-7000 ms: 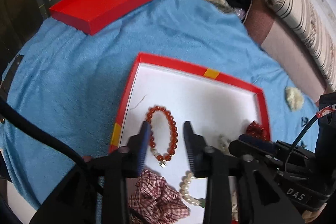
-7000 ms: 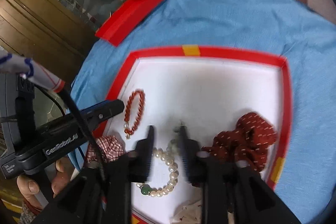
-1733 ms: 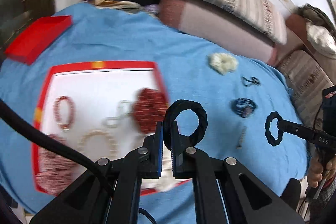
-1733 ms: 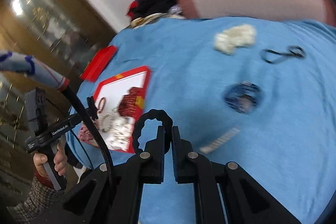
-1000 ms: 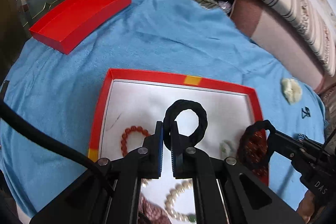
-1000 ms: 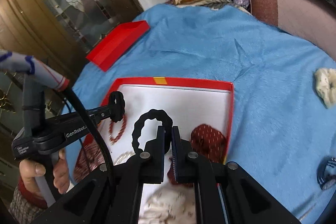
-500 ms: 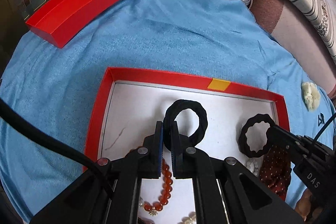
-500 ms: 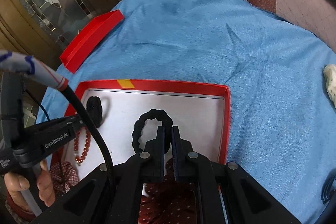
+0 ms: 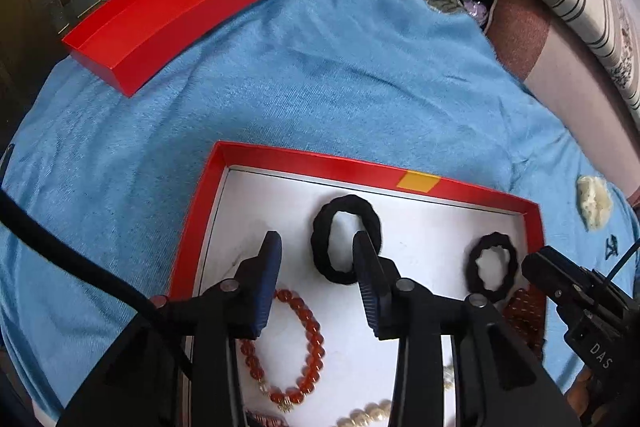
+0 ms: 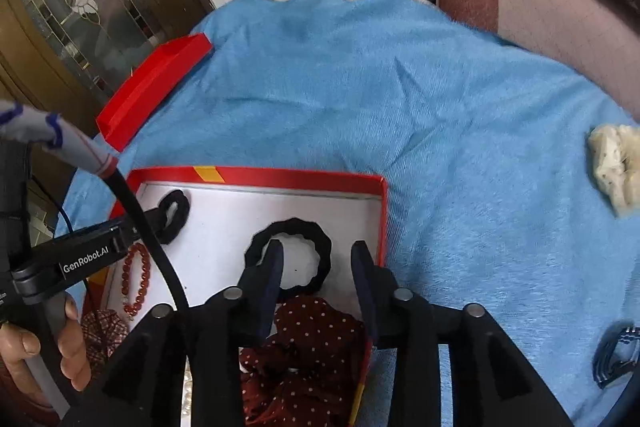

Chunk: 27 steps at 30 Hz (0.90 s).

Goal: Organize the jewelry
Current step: 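Move both tools from the box back over the blue striped watch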

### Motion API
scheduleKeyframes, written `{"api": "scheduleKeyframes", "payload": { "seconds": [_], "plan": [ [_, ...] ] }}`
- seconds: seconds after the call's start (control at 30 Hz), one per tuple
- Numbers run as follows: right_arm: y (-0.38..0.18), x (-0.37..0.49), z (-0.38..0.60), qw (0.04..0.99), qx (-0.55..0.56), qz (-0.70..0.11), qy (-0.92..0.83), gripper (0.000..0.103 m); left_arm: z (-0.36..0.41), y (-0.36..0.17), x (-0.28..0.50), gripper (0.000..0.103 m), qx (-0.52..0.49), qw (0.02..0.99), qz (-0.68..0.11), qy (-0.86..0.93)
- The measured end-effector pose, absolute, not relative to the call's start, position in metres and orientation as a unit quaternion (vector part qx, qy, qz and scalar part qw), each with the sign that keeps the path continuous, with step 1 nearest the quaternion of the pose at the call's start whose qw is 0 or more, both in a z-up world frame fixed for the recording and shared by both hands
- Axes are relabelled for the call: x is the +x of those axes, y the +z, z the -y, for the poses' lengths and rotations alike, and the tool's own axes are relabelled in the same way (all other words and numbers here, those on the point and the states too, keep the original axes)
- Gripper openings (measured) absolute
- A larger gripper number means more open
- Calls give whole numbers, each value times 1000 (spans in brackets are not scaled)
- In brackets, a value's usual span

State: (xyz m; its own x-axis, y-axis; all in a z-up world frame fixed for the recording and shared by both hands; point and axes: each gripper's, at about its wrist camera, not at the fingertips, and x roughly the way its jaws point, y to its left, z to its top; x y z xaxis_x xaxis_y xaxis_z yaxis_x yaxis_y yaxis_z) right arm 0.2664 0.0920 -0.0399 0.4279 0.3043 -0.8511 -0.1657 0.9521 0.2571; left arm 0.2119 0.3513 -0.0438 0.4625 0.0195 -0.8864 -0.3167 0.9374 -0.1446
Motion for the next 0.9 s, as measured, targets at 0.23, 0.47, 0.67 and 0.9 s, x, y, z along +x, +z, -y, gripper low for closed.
{"api": "scheduleKeyframes", "payload": {
  "seconds": [0.23, 0.47, 0.67, 0.9],
  "plan": [
    [-1, 236, -59, 861, 73, -487, 127, 44, -337, -6, 183, 38, -137, 859, -483, 98],
    [13, 183, 4, 866, 91, -483, 92, 44, -290, 25, 137, 48, -86, 881, -456, 97],
    [10, 131, 57, 866, 98, -488, 53, 45, -230, 38, 100, 48, -31, 893, -440, 89],
    [1, 90, 115, 861, 125, -493, 9, 45, -165, 44, 77, 48, 12, 898, -436, 55]
  ]
}}
